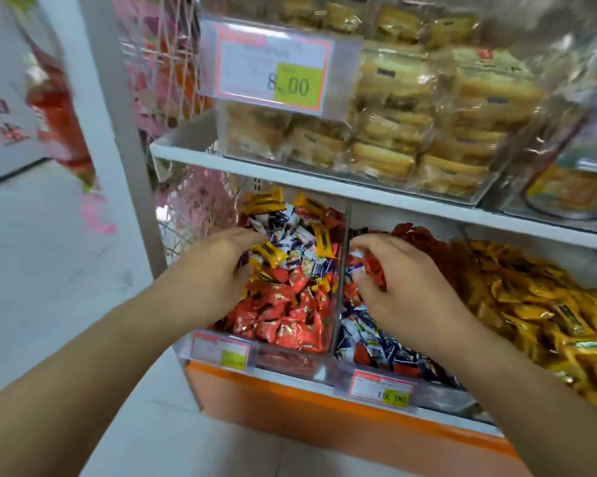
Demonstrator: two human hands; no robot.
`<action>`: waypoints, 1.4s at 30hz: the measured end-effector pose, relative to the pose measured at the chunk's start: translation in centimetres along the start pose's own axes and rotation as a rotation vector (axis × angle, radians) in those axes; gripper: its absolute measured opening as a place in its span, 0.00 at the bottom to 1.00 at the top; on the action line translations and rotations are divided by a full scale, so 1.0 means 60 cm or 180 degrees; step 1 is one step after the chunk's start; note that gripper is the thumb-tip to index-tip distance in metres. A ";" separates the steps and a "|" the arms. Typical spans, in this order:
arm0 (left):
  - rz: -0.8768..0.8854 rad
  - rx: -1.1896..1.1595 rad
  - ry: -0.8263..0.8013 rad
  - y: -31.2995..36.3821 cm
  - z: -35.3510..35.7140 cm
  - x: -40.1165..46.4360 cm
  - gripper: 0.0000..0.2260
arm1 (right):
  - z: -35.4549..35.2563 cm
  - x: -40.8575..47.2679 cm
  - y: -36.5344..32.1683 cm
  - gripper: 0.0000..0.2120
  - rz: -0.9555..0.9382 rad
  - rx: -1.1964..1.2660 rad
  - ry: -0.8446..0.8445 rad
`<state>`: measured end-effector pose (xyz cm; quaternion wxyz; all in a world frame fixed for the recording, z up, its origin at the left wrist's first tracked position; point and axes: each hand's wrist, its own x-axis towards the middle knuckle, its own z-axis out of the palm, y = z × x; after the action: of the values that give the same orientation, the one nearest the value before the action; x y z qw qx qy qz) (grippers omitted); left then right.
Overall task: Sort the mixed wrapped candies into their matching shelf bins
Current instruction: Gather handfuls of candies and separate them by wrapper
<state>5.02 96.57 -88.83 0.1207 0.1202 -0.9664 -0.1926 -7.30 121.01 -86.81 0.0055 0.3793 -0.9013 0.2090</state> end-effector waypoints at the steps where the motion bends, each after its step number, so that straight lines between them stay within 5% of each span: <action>1: 0.0082 -0.0025 -0.0008 -0.001 0.007 0.007 0.24 | 0.004 0.009 -0.011 0.23 0.0010 -0.0002 -0.0007; 7: 0.0114 0.0049 -0.0185 0.001 0.043 0.054 0.31 | 0.034 0.077 -0.053 0.28 -0.0048 -0.0185 -0.0164; 12: -0.0047 0.0030 0.0098 -0.012 0.047 0.056 0.19 | 0.052 0.121 -0.054 0.37 0.0221 -0.0705 -0.0608; 20: -0.0203 -0.0416 0.0518 0.013 0.019 0.039 0.13 | 0.060 0.111 -0.059 0.17 -0.0122 -0.0480 -0.0130; 27: -0.0505 -0.1362 0.0469 0.049 -0.001 0.024 0.13 | 0.017 0.056 -0.055 0.08 0.0204 0.1121 0.0377; 31: -0.0281 -0.1598 0.0265 0.101 -0.004 0.008 0.10 | -0.019 0.016 -0.057 0.05 0.0686 0.2445 0.0065; 37: -0.0029 -0.1544 0.0164 0.178 0.023 0.000 0.17 | -0.040 -0.042 -0.015 0.01 0.0543 0.2099 -0.0087; 42: 0.0384 -0.1466 -0.0182 0.252 0.057 0.004 0.19 | -0.071 -0.105 0.040 0.07 0.0508 0.1664 -0.0104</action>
<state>1.02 111.22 -85.80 0.1288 0.0260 -0.9054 -0.4037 -5.10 128.41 -84.91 -0.1236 0.2989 -0.8438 0.4283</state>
